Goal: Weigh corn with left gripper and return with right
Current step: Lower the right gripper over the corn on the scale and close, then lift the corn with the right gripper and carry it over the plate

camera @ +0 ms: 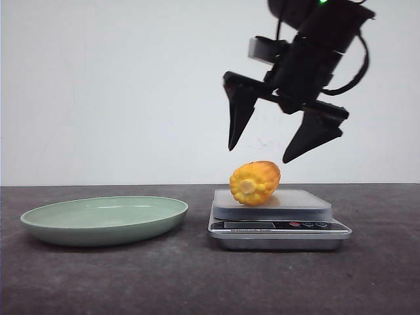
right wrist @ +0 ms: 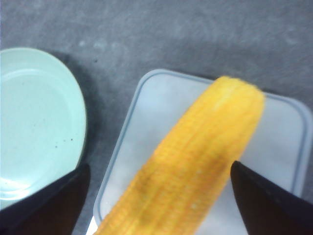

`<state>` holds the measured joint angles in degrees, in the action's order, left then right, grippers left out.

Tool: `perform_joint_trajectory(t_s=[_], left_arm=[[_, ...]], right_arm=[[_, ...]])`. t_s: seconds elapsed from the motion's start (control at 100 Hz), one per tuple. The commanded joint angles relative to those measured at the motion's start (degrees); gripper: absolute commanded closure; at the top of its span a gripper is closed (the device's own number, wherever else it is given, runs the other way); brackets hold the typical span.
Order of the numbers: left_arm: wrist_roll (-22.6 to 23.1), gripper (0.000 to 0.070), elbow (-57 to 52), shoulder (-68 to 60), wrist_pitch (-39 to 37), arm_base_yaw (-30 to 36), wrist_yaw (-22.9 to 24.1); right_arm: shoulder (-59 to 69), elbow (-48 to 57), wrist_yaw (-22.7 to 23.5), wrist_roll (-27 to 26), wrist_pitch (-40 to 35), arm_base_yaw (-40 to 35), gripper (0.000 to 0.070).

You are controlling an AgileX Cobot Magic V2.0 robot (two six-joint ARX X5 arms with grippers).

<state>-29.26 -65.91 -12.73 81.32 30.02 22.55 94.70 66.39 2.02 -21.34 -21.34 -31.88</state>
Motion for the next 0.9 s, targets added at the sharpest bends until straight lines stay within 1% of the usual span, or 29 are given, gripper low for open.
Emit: perform_joint_trajectory(t_s=[0.0,0.09,0.15,0.18,0.2,0.26,0.31,0.41,0.45,0.58,0.7,0.89], left_arm=[[1.2,0.0143,-0.7,0.1,0.2,0.2,0.1],[1.6,0.0143,-0.7,0.1,0.2,0.2,0.1],[1.6,0.0143,-0.7,0.1,0.2,0.2,0.1],[1.6,0.0143,-0.7,0.1,0.2,0.2,0.1],[1.6,0.0143,-0.7,0.1,0.2,0.2,0.1],[1.8,0.0143,-0.7,0.1,0.2,0.2,0.1],[2.0,0.0143,-0.7,0.1,0.2,0.2,0.1],[2.2,0.0143,-0.7,0.1,0.2,0.2,0.1],[2.2,0.0143,-0.7,0.1,0.2,0.2,0.1],[2.2,0.0143,-0.7,0.1,0.3,0.2,0.1],[2.2,0.0143,-0.7,0.1,0.3,0.2,0.1],[2.2,0.0143,-0.7,0.1,0.1,0.2,0.1]], right_arm=[[1.7,1.1,-1.0,-1.5,-0.8,-0.8,0.0151],[2.5,1.2,-1.2,-2.4,-1.7,-1.0,0.0155],[3.0,1.2,-2.0,-2.8,-2.4,-1.2,0.0175],[3.1,1.2,-2.2,-2.7,-2.8,-1.4,0.0201],[3.1,1.2,-2.4,-2.7,-3.1,-1.4,0.0234],[3.1,1.2,-3.5,-2.6,-3.5,-1.6,0.0368],[3.0,1.2,-4.7,-2.1,-3.4,-2.0,0.0465],[2.6,1.3,-6.2,-0.8,-3.3,-2.5,0.0625],[2.5,1.4,-6.6,-0.4,-3.2,-2.6,0.07],[1.5,2.1,-7.1,0.2,-3.1,-2.9,0.07],[-1.7,3.3,-8.2,1.8,-3.8,-3.3,0.07],[-8.3,8.8,-7.0,5.4,-7.1,-5.4,0.07]])
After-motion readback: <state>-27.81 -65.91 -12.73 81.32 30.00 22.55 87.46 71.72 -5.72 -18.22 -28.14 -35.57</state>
